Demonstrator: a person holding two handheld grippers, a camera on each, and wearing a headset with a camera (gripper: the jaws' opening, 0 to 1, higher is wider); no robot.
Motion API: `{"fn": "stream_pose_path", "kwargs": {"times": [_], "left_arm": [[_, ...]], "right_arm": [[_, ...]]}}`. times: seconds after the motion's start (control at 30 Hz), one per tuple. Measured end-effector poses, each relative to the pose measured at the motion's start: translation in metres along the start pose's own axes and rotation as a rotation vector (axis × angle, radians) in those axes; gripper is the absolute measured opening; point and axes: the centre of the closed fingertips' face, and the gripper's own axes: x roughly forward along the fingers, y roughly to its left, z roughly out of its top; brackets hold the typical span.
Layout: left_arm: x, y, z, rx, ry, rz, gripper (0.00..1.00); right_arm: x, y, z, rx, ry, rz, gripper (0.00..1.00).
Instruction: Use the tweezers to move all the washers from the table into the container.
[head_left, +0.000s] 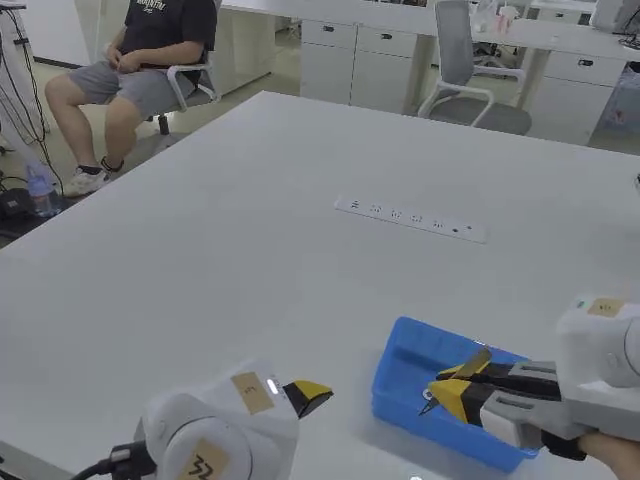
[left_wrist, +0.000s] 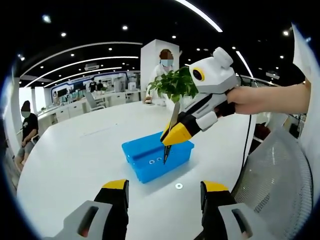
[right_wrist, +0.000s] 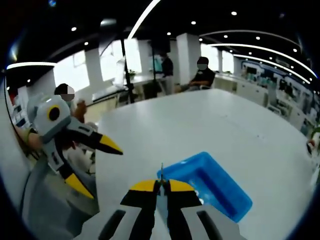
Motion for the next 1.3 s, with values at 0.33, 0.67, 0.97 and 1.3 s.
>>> {"fn": "stream_pose_path", "kwargs": {"times": [0.33,0.67,0.97,1.3], "left_arm": [[0.000,0.000,0.000,0.001,0.000,0.002,0.57],[0.000,0.000,-0.001,0.003,0.004,-0.002,0.57],[0.001,-0.002,-0.002,0.009,0.010,-0.009,0.57],[0.001,-0.002,-0.002,0.012,0.015,-0.012,0.57]], "right_arm": [[0.008,0.012,-0.022,0.027,0.063,0.045,0.04],[0.015,0.019,-0.047,0.061,0.133,0.086,0.04],[0.018,0.023,-0.052,0.069,0.154,0.093,0.04],[0.018,0.025,-0.059,0.038,0.187,0.095,0.05]]}}
